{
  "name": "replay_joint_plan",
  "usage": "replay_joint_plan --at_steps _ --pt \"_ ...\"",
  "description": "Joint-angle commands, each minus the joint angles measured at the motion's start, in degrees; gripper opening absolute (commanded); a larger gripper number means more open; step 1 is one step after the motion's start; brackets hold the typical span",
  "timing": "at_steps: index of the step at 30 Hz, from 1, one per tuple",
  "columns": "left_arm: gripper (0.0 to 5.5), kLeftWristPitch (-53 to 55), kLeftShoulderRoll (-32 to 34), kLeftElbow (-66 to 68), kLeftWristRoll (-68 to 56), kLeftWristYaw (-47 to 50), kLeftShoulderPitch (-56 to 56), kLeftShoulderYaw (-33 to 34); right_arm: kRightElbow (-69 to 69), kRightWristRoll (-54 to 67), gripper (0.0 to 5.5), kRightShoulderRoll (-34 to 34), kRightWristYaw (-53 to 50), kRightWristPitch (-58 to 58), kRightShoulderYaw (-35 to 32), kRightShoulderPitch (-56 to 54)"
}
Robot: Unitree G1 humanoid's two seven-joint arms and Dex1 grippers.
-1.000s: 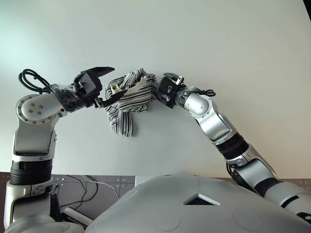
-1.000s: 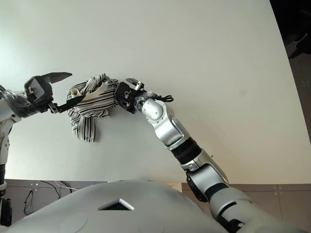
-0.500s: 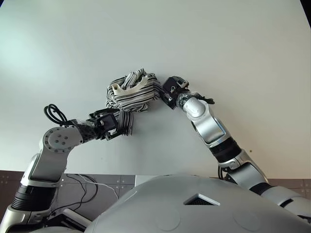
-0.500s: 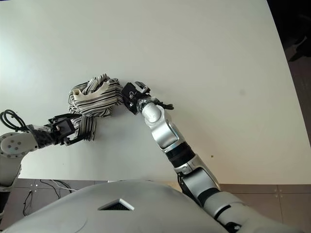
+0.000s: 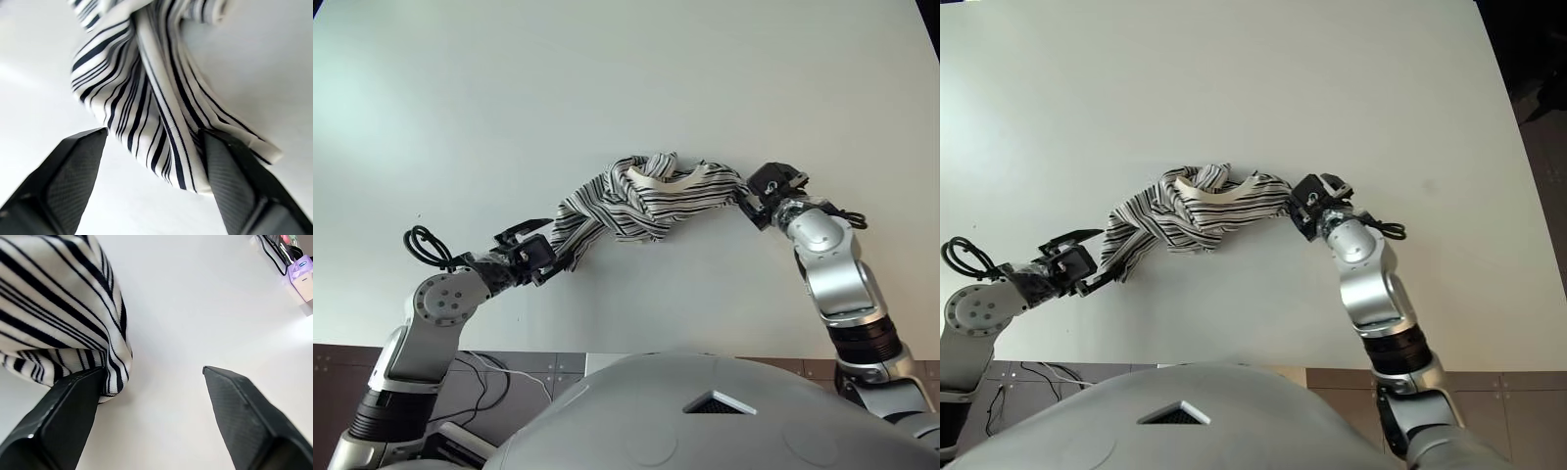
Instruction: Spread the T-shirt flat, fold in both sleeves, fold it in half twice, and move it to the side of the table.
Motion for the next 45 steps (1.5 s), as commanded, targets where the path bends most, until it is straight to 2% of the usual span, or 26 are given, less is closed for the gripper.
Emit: replay_joint_plan --at_steps 1,4,10,13,16,20,22,24,27,30,33,36,38,45 --pt "3.44 1.29 2.9 12.31 6.17 2.33 -0.35 -0.53 -2.31 2.75 3.68 -7.31 8.07 -1.43 -0.32 4.29" --pt "3.44 -0.59 5.02 18.95 7.33 4.46 -2.64 0.99 -0.13 3.03 3.68 -11.56 11.01 -5.9 -0.69 4.66" --pt "3.44 -3.41 9.76 29.17 9.79 7.39 -8.21 2.84 -1.98 6.36 3.68 -13.74 15.99 -10.14 -0.93 6.47" --pt "3.44 -4.55 8.39 23.66 2.42 6.04 -10.16 8.08 -2.86 9.29 3.68 -13.99 17.8 -11.92 -3.43 5.84" --pt "3.44 -0.58 5.0 12.08 -9.77 3.12 -15.96 13.18 -7.04 18.39 3.68 -10.0 20.47 -9.49 -7.44 2.67" --pt "3.44 7.0 1.6 0.41 -20.7 0.91 -22.0 13.29 -11.61 30.62 3.68 -3.56 21.81 -1.9 -9.72 -1.41" --pt "3.44 11.41 -0.58 -3.75 -24.6 -0.37 -24.4 9.6 -9.01 33.19 3.68 0.54 18.39 3.04 -10.48 -5.3" --pt "3.44 12.93 -1.91 -4.93 -23.81 -2.78 -25.06 3.13 -2.42 30.78 3.68 2.21 14.58 4.71 -8.82 -8.87" --pt "3.44 11.74 -1.57 -1.88 -18.55 -6.02 -23.76 -5.24 5.74 24.98 3.68 -0.86 13.01 1.77 -4.67 -10.47" --pt "3.44 8.91 0.84 2.49 -10.36 -6.13 -20.28 -10.16 4.56 24.45 3.68 -4.15 16.03 -0.06 -2.53 -7.79" --pt "3.44 7.68 0.48 4.36 -7.13 -4.94 -18.52 -10.84 1.14 23.98 3.68 -4.61 16.71 -2.48 0.08 -4.83" --pt "3.44 6.65 -0.05 6.01 -4.1 -4.64 -18.25 -12.2 7.73 18.53 3.68 -2.65 11.21 -5.53 2.22 -6.04" --pt "3.44 5.25 0.28 6.55 -3.05 -4.98 -17.55 -12.58 13.71 16.96 3.68 -0.21 6.55 -5.98 0.56 -7.93" --pt "3.44 0.0 3.55 2.99 -4.37 -8.09 -9.46 -10.13 29.2 20.21 3.68 8.15 -6.39 -1.13 -12.69 -14.17"
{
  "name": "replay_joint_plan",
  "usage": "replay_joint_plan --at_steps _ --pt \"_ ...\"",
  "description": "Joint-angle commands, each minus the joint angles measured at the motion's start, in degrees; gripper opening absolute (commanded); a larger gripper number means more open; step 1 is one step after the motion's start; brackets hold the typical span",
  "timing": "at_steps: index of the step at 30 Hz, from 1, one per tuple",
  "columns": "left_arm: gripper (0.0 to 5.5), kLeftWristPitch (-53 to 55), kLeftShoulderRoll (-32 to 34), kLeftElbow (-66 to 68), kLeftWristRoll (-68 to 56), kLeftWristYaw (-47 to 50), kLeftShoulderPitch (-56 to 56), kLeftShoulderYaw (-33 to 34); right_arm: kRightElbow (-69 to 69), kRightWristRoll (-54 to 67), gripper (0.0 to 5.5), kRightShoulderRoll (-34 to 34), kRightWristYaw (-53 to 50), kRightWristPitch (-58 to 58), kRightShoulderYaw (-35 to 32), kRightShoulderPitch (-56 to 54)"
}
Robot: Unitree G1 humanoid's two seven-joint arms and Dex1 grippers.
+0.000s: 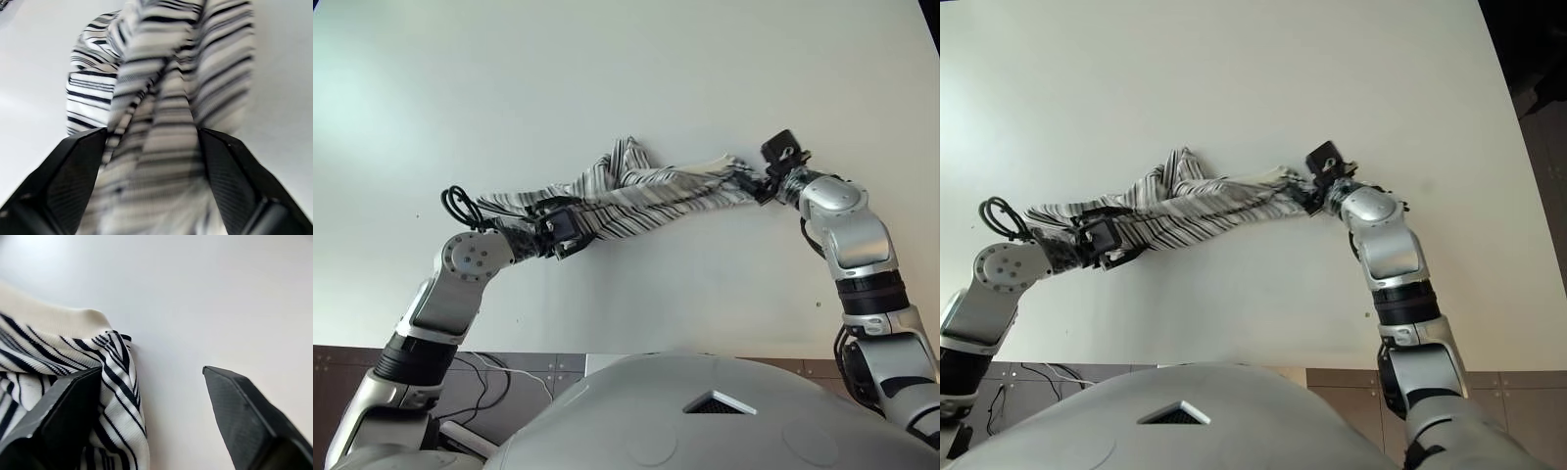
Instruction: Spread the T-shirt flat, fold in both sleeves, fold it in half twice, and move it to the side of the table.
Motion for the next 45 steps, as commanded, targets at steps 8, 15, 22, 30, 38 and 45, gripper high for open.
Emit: replay_joint_plan --at_steps 8,15,22,30,38,45 --pt "3.44 1.66 0.55 -7.71 -11.41 -3.41 0.59 9.58 -10.98 2.07 3.68 -2.89 5.82 8.54 4.35 6.94" --pt "3.44 2.7 -2.45 -1.4 -10.58 -0.47 -9.54 11.01 -22.79 5.43 3.68 -10.67 17.48 7.64 7.88 9.61" --pt "3.44 2.02 -4.72 3.51 -3.7 1.4 -12.43 5.62 -20.38 0.78 3.36 -14.25 19.77 0.28 11.7 8.78" --pt "3.44 -1.9 -1.01 11.87 8.29 1.4 -5.78 -1.71 -14.93 -1.07 2.13 -14.15 18.77 -3.12 9.92 4.81" --pt "3.44 -1.92 -0.22 0.15 1.71 -2.41 2.39 -0.49 -15.21 3.6 0.72 -11.3 19.71 0.38 6.91 7.29" --pt "3.44 6.97 -2.12 -12.28 -14.93 -1.53 0.94 13.56 -17.38 9.67 0.15 -9.12 21.2 -0.25 1.93 6.52"
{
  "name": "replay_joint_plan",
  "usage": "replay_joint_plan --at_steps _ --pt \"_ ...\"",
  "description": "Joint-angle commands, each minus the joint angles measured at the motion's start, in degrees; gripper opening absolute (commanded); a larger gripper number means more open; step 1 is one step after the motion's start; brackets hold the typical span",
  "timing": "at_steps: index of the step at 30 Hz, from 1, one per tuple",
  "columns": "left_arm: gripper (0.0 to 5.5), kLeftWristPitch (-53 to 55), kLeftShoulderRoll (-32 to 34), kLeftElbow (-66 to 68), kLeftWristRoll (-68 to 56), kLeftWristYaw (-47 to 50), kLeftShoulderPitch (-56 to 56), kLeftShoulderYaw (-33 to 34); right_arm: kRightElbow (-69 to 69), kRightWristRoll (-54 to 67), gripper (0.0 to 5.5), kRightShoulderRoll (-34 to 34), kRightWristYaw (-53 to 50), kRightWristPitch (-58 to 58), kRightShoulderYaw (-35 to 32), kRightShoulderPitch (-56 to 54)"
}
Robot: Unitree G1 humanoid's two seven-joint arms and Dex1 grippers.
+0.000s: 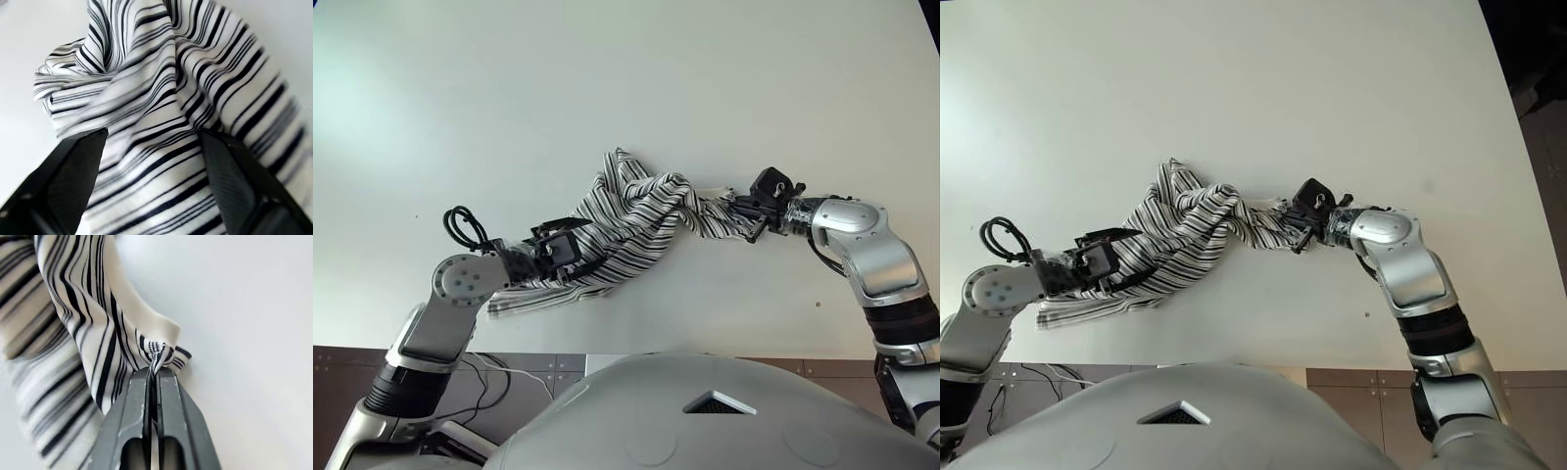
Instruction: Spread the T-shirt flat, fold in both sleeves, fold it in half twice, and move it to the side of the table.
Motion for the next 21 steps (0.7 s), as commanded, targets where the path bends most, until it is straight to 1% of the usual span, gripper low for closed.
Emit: replay_joint_plan --at_steps 1,3,4,9,13,16,17,19,21 --pt "3.44 5.42 -2.03 -1.09 -6.1 3.11 -7.71 7.78 -0.89 4.49 0.15 2.73 -0.26 0.69 -4.69 -2.19" --pt "3.44 6.77 -2.96 0.57 -6.97 4.4 -9.83 9.3 -1.19 8.03 0.15 4.23 0.48 1.86 -7.07 -4.11" --pt "3.44 7.07 -3.38 1.53 -6.71 4.72 -10.66 8.95 -2.44 10.46 0.15 4.12 2.28 1.94 -7.87 -4.41" --pt "3.44 5.07 -3.33 7.96 0.17 4.63 -13.56 2.35 -12.74 19.83 0.15 -3.36 20.11 -5.28 -7.9 2.19" --pt "3.44 2.77 -3.95 10.82 3.61 4.74 -12.89 -0.52 -14.98 25.95 0.15 -6.16 25.29 -5.57 -11.34 4.36" --pt "3.44 0.88 -3.84 10.86 5.06 4.4 -10.27 -1.96 -15.7 28.7 0.15 -9.97 29.29 -5.75 -14.18 7.42" --pt "3.44 0.62 -4.16 9.6 4.81 4.55 -8.62 -1.94 -15.09 29.87 0.15 -10.52 29.9 -5.17 -14.96 7.08" --pt "3.44 0.52 -5.87 6.14 2.33 4.99 -5.7 -1.05 -12.11 30.98 0.15 -8.48 26.6 -3.31 -15.58 3.19" --pt "3.44 1.45 -7.33 3.71 -0.47 5.07 -4.66 0.14 -10.61 34.99 0.15 -6.2 22.21 -0.39 -18.14 0.32"
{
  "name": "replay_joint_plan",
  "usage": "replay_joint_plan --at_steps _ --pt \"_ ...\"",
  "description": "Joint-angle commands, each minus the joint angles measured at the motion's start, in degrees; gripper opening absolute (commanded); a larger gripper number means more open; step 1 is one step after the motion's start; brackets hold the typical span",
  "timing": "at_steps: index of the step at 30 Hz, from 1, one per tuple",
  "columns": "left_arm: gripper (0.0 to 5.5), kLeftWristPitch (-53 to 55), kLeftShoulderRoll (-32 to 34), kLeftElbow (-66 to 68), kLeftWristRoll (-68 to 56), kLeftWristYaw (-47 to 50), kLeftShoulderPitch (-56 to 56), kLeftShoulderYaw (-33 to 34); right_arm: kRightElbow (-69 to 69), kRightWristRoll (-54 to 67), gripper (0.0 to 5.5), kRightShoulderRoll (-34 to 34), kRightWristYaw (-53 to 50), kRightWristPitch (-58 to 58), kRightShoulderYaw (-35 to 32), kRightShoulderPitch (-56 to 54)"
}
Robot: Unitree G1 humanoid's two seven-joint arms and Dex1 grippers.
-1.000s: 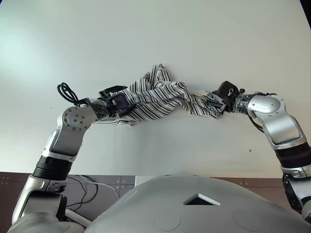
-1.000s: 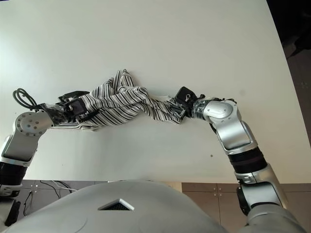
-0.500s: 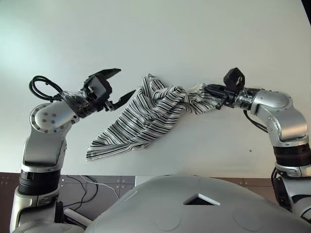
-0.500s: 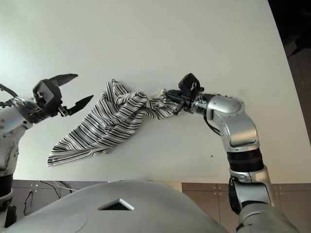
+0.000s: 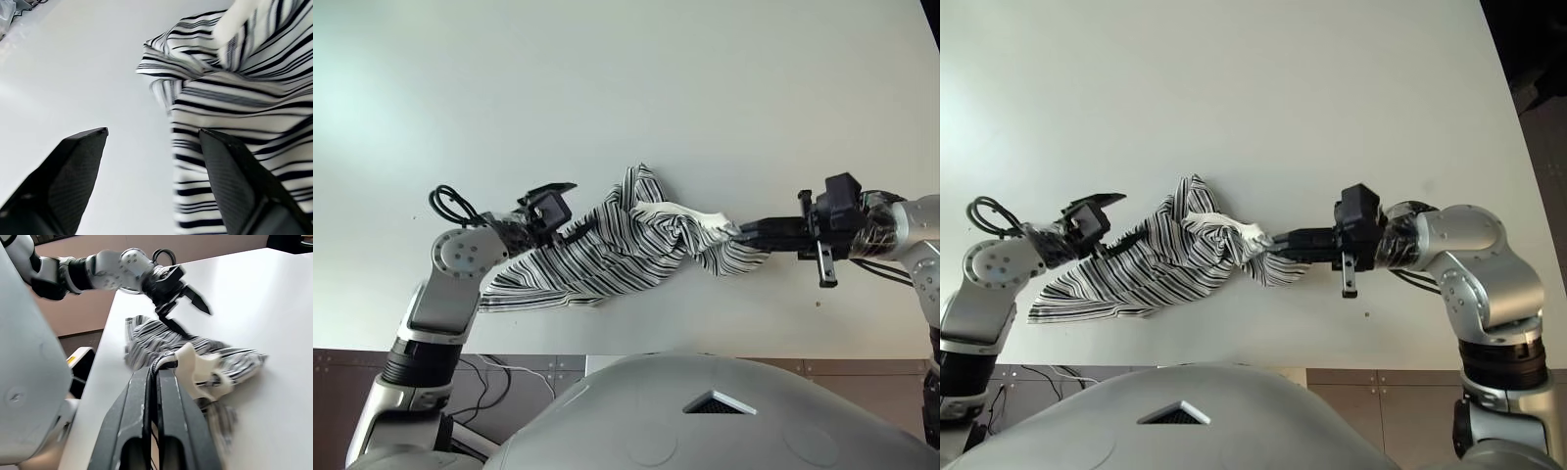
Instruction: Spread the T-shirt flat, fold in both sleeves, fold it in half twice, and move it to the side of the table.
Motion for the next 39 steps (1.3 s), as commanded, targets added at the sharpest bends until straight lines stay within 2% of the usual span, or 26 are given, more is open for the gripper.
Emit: replay_joint_plan --at_steps 1,7,13,16,18,20,23,25,27,31,36,37,39 --pt "3.44 0.27 -1.53 -4.06 -3.01 -0.16 2.33 1.28 3.74 5.43 0.15 3.74 -8.5 5.22 -4.93 -6.39" --pt "3.44 -0.85 0.97 2.15 7.36 0.84 4.69 -4.64 10.44 11.15 0.15 7.88 -18.18 11.89 -9.49 -13.48" --pt "3.44 1.1 -1.52 9.62 11.91 2.83 -1.06 -8.84 4.57 19.74 0.15 13.96 -18.87 17.52 -3.74 -21.44" --pt "3.44 1.6 -1.64 16.54 15.88 5.9 -6.61 -9.94 2.52 20.64 0.15 13.5 -18.32 18.54 -2.22 -21.46" --pt "3.44 1.14 0.35 17.14 15.63 6.38 -6.09 -8.09 5.47 17.26 0.15 11.26 -18.72 17.19 -3.12 -19.99" --pt "3.44 0.03 2.48 15.2 14.36 5.16 -3.64 -6.41 12.8 9.91 0.15 11.18 -23.51 13.56 -3.23 -19.16" --pt "3.44 -2.15 3.11 13.83 12.36 2.44 -3.76 -6.13 25.26 -6.46 0.15 14.67 -36.65 9.59 4.28 -20.83" --pt "3.44 -3.68 2.8 13.79 10.98 0.77 -5.97 -6.22 28.54 -14.66 0.15 15.06 -39.0 7.75 10.72 -20.59" --pt "3.44 -4.51 2.79 14.16 10.37 -0.32 -7.73 -6.09 27.43 -17.08 0.15 14.45 -37.38 7.15 12.74 -19.34" --pt "3.44 -2.65 2.95 11.71 9.35 -0.69 -7.02 -4.45 24.22 -15.4 0.81 13.58 -34.05 7.32 9.24 -18.72" --pt "4.39 2.23 3.01 3.6 5.96 1.15 -5.77 2.39 15.87 -13.88 1.94 10.39 -35.33 11.37 1.92 -17.21" --pt "4.49 2.96 2.97 2.29 5.42 0.99 -5.9 3.04 13.66 -13.61 2.06 9.92 -34.86 11.99 1.82 -16.39" --pt "4.54 5.55 2.42 -2.2 2.89 1.11 -6.12 5.75 4.83 -16.15 2.39 4.59 -28.49 7.44 7.04 -11.1"
